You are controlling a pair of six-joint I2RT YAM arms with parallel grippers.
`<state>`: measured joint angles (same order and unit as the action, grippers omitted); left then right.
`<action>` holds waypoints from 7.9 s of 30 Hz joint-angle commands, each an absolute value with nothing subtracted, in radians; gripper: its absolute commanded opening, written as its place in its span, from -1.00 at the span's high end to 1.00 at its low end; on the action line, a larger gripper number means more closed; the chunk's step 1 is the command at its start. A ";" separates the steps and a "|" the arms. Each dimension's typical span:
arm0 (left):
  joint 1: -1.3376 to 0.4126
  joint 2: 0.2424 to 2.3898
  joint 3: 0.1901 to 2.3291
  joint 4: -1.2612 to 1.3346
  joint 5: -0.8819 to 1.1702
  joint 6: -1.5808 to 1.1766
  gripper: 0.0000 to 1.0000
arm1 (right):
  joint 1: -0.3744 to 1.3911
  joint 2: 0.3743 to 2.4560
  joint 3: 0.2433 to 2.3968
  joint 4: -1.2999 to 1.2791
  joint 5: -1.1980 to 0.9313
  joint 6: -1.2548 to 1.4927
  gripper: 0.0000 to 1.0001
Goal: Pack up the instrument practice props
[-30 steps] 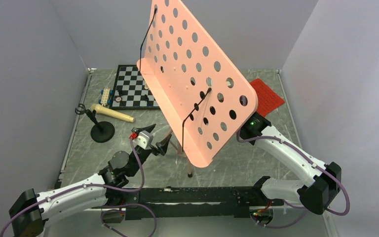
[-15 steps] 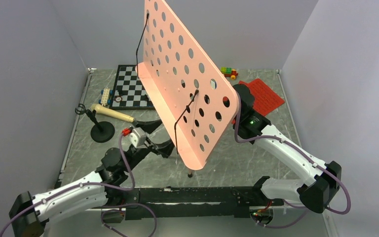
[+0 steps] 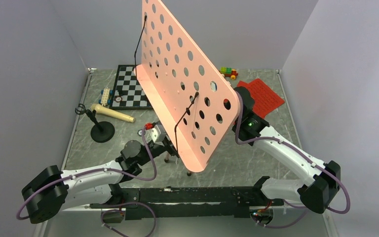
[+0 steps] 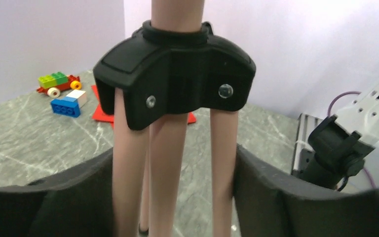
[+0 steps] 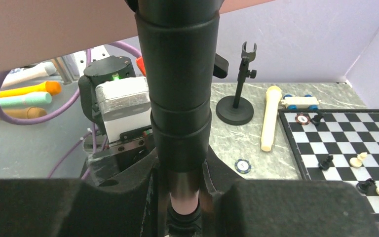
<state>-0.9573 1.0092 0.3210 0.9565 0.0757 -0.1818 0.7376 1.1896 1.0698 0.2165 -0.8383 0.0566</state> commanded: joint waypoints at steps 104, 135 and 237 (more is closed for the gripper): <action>-1.296 1.026 0.401 0.971 -0.480 0.235 0.91 | 1.184 0.981 0.692 0.766 0.250 -0.071 1.00; -1.119 1.006 0.242 0.970 -0.133 -0.065 -0.99 | 1.037 0.901 0.749 0.611 -0.211 0.103 1.00; -0.915 1.700 0.719 0.312 -0.373 -0.693 1.00 | 0.284 2.048 0.900 1.183 -0.774 1.298 0.76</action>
